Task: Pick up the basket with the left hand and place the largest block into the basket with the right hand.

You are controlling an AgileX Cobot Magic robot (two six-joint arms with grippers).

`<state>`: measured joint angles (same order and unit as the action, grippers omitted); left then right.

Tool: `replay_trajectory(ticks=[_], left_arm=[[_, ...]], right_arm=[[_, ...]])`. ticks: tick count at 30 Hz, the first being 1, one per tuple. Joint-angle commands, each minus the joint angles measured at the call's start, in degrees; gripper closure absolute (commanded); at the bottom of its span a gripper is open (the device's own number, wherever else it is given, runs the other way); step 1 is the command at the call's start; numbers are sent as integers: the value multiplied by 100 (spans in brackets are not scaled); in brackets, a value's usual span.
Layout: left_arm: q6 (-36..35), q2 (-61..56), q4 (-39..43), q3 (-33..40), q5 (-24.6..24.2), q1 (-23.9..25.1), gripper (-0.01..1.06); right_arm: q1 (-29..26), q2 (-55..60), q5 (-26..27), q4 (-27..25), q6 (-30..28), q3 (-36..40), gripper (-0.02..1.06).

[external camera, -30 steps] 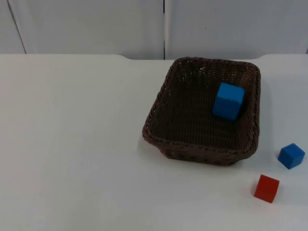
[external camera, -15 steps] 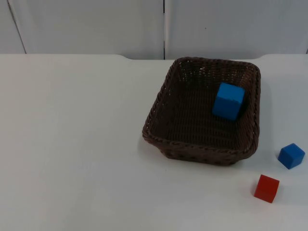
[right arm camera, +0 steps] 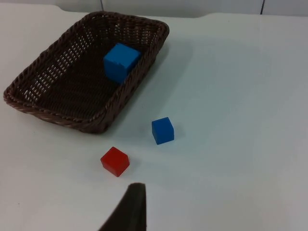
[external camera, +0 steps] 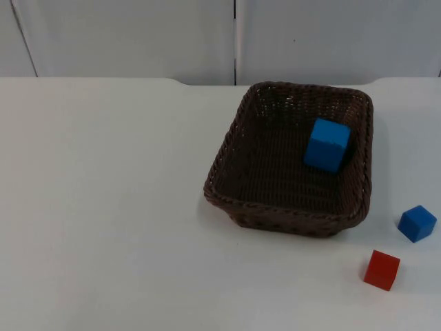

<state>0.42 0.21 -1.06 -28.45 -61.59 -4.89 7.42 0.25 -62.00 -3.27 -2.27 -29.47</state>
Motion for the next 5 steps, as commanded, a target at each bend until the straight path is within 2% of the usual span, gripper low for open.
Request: replay_trajectory(ticks=[1, 5], left_arm=[[-42, -21, 30, 21, 0, 213, 12], [-42, -21, 30, 21, 0, 387, 12]], right_arm=[[-39, -25, 26, -5, 14, 2, 10], [-39, -25, 26, -5, 14, 2, 10]])
